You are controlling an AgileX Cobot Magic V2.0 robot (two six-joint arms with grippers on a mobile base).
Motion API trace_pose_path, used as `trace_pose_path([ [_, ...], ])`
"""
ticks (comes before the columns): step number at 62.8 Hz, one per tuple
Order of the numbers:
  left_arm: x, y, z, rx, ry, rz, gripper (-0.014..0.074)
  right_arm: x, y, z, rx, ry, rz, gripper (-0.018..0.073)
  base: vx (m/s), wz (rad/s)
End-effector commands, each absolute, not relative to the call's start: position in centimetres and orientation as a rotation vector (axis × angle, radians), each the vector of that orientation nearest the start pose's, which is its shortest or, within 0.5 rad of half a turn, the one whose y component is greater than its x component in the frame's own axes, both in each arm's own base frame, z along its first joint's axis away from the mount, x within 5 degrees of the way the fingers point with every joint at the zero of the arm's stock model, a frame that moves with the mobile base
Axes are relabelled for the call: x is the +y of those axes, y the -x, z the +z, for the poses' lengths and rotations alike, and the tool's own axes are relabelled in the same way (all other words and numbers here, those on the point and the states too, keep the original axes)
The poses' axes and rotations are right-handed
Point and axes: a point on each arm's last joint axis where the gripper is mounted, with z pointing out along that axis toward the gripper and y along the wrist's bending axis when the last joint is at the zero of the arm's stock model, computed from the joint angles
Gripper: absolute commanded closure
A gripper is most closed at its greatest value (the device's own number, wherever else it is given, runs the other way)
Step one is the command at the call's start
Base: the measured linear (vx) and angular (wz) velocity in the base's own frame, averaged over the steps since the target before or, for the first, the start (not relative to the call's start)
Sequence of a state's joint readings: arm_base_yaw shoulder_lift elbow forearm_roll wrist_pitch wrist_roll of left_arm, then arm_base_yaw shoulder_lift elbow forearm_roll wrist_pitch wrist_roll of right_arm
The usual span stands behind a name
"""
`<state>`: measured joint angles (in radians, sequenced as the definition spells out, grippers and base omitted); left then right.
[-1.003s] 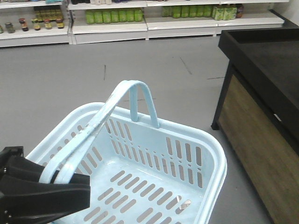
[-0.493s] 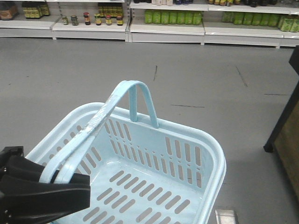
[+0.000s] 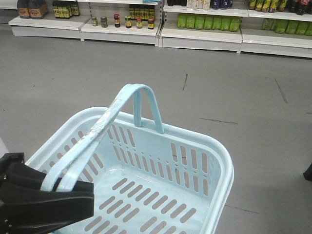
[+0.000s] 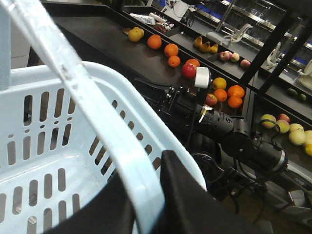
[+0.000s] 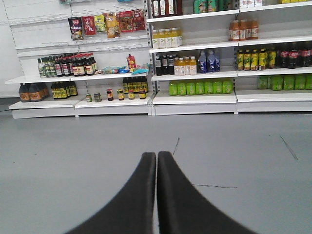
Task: Pick three apples into basket with both arms
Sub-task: 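Turn the base toward another fruit table carrying the basket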
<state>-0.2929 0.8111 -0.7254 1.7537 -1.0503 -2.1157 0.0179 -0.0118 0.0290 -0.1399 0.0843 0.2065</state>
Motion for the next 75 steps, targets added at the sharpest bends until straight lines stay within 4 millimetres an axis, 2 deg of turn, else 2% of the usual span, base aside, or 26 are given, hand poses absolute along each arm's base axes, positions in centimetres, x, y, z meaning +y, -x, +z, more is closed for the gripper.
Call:
trace_pose_path([
  [1, -11.05, -10.12, 36.85, 1.739, -0.832, -1.226, 0.0603, 0.04, -5.62, 19.93, 1.513, -0.033, 0.050, 0.0568, 0.20, -0.01],
  [75, -11.05, -10.11, 36.86, 1.739, -0.831, -1.227, 0.0603, 0.04, -5.62, 19.93, 1.513, -0.033, 0.050, 0.0568, 0.26, -0.13],
])
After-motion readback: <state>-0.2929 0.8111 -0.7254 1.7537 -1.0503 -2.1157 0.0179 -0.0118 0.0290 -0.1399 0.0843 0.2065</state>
